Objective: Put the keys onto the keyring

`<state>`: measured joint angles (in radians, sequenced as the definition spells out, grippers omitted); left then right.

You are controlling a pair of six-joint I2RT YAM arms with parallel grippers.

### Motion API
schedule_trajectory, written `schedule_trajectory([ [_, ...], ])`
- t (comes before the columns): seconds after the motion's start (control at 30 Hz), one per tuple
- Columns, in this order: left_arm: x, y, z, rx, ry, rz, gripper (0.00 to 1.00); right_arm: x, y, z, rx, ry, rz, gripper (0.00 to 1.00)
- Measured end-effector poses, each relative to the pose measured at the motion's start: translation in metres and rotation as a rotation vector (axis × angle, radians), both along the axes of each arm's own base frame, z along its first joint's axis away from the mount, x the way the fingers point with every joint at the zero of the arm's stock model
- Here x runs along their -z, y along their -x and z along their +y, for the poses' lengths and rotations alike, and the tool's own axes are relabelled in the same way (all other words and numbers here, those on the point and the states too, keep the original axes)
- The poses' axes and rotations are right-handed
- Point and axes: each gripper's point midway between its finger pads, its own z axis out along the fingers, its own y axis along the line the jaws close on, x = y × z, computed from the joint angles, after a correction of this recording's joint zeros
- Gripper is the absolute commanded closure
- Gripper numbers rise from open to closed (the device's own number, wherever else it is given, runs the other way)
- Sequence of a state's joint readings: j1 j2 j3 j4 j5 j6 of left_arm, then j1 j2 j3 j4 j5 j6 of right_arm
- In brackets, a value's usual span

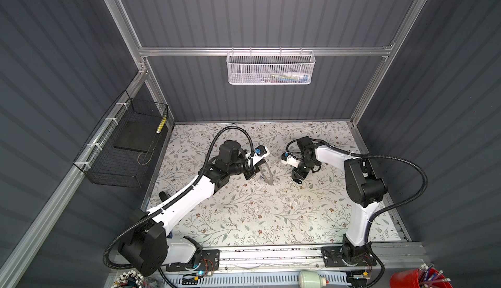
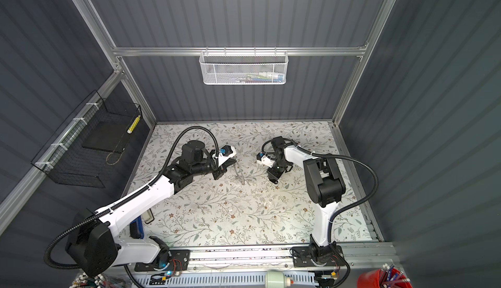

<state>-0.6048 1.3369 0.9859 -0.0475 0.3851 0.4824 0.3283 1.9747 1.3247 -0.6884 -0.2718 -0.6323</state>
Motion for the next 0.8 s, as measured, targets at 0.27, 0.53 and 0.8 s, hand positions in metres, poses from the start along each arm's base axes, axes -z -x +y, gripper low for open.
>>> schedule_trajectory([
  [0.27, -0.001, 0.0, 0.0, 0.0, 0.002, -0.003, 1.0, -0.001, 0.0, 0.002, -0.003, -0.008, -0.001, 0.96],
  [0.53, -0.001, 0.0, 0.0, 0.0, 0.002, -0.003, 1.0, -0.001, 0.0, 0.003, -0.001, -0.015, -0.002, 1.0],
  [0.8, 0.001, 0.0, 0.0, 0.0, 0.006, -0.01, 1.0, -0.013, 0.002, 0.005, -0.002, -0.04, -0.037, 1.0],
])
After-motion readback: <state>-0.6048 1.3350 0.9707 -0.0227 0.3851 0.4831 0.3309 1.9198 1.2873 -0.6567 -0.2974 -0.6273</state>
